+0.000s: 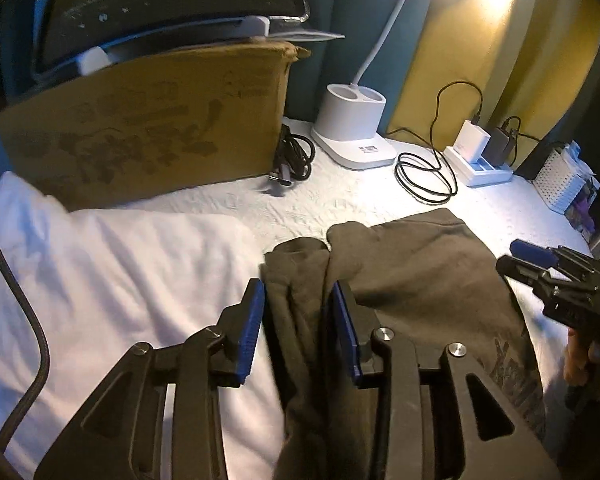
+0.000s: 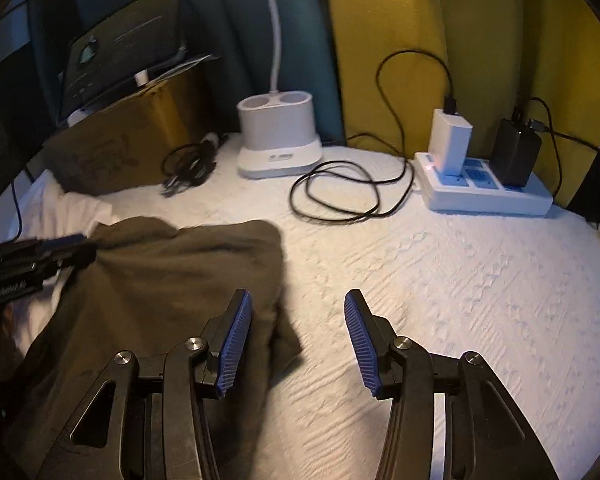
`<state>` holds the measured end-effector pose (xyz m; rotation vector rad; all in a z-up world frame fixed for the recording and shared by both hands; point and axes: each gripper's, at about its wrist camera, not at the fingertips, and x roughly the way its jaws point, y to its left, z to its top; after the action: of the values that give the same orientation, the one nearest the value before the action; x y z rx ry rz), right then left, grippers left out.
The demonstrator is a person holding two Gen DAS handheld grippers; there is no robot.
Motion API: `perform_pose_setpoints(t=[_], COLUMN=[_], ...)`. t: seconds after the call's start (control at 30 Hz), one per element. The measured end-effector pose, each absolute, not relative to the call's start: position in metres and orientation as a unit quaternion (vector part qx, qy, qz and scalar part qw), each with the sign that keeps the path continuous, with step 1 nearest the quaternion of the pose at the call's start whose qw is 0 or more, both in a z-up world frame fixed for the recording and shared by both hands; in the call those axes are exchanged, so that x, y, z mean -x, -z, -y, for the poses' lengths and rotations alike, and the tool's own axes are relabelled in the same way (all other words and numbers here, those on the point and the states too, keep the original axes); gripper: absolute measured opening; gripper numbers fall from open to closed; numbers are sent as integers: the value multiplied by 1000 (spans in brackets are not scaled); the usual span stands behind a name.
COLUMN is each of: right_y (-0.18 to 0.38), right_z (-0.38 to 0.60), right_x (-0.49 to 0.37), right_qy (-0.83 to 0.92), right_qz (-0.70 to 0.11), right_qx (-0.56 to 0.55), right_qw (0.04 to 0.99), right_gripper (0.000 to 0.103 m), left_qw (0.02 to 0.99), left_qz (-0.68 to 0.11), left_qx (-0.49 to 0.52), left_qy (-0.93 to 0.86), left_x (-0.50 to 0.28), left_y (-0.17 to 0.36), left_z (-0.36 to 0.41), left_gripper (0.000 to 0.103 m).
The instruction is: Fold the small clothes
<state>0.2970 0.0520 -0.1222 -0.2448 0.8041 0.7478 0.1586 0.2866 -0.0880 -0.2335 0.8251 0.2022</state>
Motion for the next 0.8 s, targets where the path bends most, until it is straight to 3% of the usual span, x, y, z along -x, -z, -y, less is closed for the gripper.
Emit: perform_pose_setpoints(t=[0.17,0.27,0.37,0.8], right_y=[134,136,138,134], right_z=[-52,-49,-43,-14], right_x=[-284,-278,-273,-232], right_qy=[-347,-338,-326,-328], right_qz=[-390,-388,-389,-383], right_qx=[137,142,143,140], right_qw=[842,846,850,852], right_gripper=[51,54,62,62], left_qw=[910,913,913,907], left_qz=[-392,-389,-392,-408], left_qx=[111,104,98,101], left_qy=[-84,-66,-49,-28], left_x=[-141,-130,-119,-86], left_y=[81,77,78,89], left_z=[-277,-263,-248,-205], left_gripper=[37,47,47,47])
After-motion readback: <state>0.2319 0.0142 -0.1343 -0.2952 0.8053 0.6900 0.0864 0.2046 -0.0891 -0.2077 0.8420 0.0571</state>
